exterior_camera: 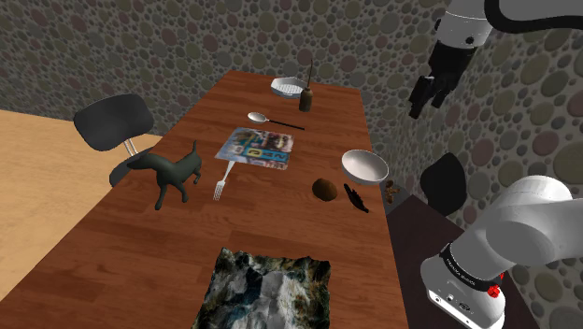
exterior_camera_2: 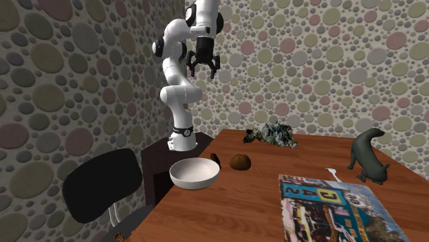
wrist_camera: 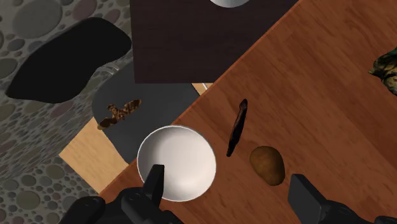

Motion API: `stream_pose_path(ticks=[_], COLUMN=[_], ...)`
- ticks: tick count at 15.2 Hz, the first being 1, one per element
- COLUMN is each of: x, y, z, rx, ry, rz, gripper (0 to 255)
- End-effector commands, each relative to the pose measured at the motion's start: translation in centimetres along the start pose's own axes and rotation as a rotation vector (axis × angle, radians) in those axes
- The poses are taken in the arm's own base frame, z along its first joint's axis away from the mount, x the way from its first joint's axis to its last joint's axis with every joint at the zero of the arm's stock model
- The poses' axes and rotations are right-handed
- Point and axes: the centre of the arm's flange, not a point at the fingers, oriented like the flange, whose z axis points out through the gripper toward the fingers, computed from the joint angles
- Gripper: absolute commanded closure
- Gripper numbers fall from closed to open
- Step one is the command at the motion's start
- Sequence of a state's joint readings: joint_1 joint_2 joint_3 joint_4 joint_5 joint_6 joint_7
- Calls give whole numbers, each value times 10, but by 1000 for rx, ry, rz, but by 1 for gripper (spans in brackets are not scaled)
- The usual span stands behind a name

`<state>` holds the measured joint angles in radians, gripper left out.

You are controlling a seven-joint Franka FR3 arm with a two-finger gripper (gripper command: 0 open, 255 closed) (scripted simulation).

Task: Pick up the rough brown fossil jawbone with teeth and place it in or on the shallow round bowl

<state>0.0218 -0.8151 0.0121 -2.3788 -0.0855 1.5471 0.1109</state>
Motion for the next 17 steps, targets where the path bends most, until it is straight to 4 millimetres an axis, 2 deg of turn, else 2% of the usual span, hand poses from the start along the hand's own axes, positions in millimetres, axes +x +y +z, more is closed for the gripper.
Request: stream_pose_path(ticks=[1, 17], x=[0, 26], y=[0, -20], z=[0, 207], rx=[0, 102], ry=[0, 14], rz=[0, 117], gripper=[0, 0])
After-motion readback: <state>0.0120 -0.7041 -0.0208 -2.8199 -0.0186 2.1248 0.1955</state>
